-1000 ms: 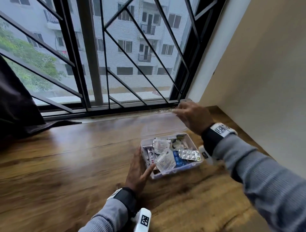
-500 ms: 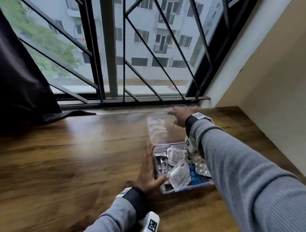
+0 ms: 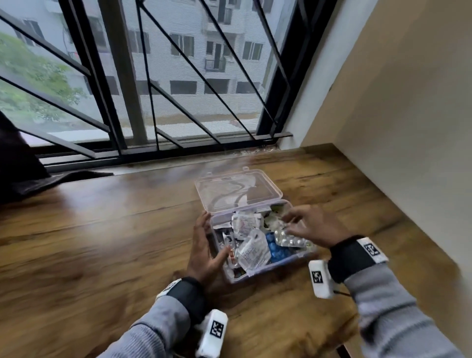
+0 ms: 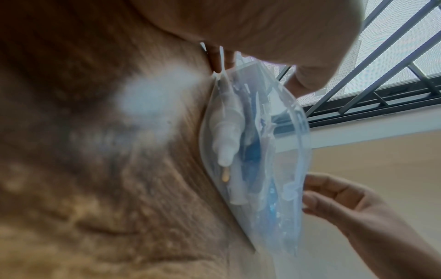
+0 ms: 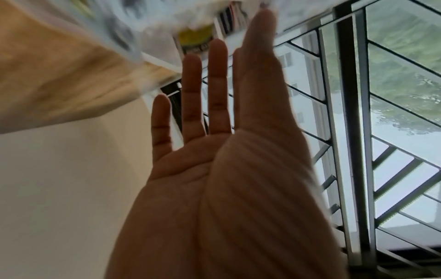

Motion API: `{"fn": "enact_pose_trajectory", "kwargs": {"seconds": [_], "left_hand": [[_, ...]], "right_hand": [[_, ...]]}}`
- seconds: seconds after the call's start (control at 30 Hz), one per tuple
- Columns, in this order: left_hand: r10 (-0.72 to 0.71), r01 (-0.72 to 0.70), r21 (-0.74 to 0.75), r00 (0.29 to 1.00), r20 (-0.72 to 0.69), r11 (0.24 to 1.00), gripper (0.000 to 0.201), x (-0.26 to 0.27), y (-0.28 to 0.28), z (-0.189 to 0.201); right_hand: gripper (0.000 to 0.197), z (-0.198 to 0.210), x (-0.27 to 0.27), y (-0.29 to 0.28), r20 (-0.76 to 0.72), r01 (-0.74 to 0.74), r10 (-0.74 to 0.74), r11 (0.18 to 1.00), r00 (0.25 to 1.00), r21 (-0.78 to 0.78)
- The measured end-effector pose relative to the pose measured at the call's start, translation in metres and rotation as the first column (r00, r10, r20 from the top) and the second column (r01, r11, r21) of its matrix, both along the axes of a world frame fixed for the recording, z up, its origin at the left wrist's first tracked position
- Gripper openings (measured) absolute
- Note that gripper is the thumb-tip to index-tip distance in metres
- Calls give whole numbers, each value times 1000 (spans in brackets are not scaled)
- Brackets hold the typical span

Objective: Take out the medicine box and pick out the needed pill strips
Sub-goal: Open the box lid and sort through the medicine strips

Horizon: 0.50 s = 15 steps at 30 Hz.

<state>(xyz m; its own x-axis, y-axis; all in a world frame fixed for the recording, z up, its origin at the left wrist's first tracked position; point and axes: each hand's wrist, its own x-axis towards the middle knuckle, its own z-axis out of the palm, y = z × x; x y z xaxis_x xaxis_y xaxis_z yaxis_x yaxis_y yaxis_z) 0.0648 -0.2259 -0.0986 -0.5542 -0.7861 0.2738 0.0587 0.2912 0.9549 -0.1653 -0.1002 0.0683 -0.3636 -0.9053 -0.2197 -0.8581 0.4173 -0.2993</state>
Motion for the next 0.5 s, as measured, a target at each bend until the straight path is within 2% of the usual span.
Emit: {"fn": "enact_pose_trajectory", "kwargs": {"seconds": [0.07,0.13,0.23,0.3,0.37,0.43,0.5], "left_hand": [[26,-26,6,1000,7,1000,89,0,1,2],[38,-38,11,999,8,999,87,0,1,2],[39,-39,19,999,8,999,86,0,0,2],[43,-43,37,999,2,998,85,0,2,4],[48,-48,23,999,2,999,82,0,3,5],[52,-52,-8,999,5,999,80,0,3,4],[54,-54,-11,999,-4,998,79,0,3,4]], "right_hand": [[44,-12,6,12,-71,7,-2,997,998,78],[51,-23,11,14,-162,-11,29,994,986,112],[37,-33,14,14,-307,-68,84,996,948,62],[27,-32,13,16,-322,-52,37,998,946,-38],[20,-26,10,19,-205,27,-70,979,976,-204],[21,-22,3,17,33,143,-141,923,989,-357],[32,-20,-5,9,274,250,-149,888,950,-385]]}}
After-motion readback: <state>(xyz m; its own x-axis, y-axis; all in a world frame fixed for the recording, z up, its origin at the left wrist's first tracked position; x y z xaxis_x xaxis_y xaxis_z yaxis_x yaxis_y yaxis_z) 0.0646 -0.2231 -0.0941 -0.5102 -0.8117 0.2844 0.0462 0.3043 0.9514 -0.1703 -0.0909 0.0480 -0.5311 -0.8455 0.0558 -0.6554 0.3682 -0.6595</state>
